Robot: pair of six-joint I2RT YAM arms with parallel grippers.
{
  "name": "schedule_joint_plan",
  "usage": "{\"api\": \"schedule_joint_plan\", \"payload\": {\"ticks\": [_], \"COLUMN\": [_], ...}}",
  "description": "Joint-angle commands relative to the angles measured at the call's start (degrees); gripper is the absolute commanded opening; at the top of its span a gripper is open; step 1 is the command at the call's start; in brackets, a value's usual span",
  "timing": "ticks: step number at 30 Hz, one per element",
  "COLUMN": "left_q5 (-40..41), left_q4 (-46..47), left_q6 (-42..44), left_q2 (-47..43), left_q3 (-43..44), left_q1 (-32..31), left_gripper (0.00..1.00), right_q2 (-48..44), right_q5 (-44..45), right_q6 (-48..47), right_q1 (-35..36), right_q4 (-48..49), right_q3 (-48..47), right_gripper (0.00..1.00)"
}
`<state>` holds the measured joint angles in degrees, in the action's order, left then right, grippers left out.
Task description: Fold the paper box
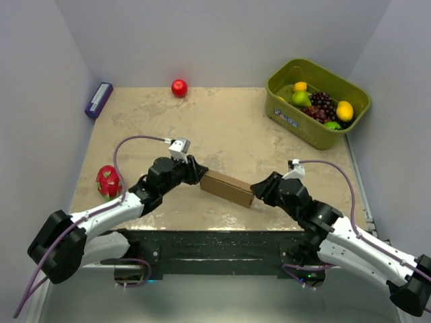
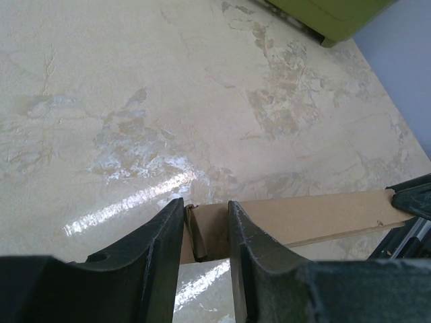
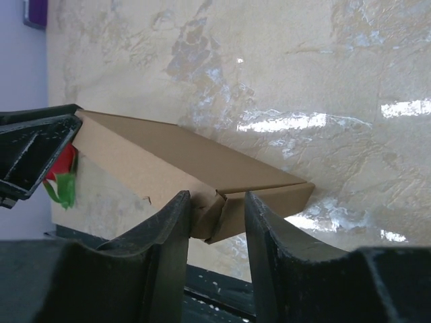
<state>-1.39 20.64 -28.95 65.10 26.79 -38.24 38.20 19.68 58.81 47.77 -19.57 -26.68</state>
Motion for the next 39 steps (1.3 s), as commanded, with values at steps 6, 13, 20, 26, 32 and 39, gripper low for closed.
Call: {"api": "schedule_joint_plan", "payload": {"ticks": [6, 13, 20, 26, 32, 39], "left_q5": [0.33, -1.51, -3.18, -3.97, -2.57, -4.41], "left_q4": [-8.34, -10.44, -13.0, -13.87, -14.93, -14.14], "left_q6": [1.62, 1.18, 0.91, -0.75, -1.72, -1.2], "left_q2": [2.49, 0.21, -3.66, -7.53, -10.7, -8.94], "left_q3": [-1.21, 1.33, 5.29, 6.79, 4.68, 3.01], "left_q1": [0.36, 0.36, 0.97, 1.59, 2.73, 4.05], "left_gripper": [0.36, 0.47, 0.66, 0.73, 0.69, 0.57], "right_q2": [-1.9, -1.81, -1.9, -1.55, -0.93, -0.75], "right_q5": [-0.7, 0.09, 1.06, 1.15, 1.06, 0.8], "right_q6": [3.68, 3.77, 3.51, 3.07, 2.63, 2.37], "right_q1": [-0.04, -0.04, -0.04, -0.04, -0.04, -0.04], "right_q4": [-6.88, -7.06, -8.73, -9.25, -8.91, -8.64], "right_q3": [8.92, 9.1, 7.78, 7.25, 6.81, 6.46], "right_gripper": [0.24, 0.2, 0.21, 0.21, 0.21, 0.21]}}
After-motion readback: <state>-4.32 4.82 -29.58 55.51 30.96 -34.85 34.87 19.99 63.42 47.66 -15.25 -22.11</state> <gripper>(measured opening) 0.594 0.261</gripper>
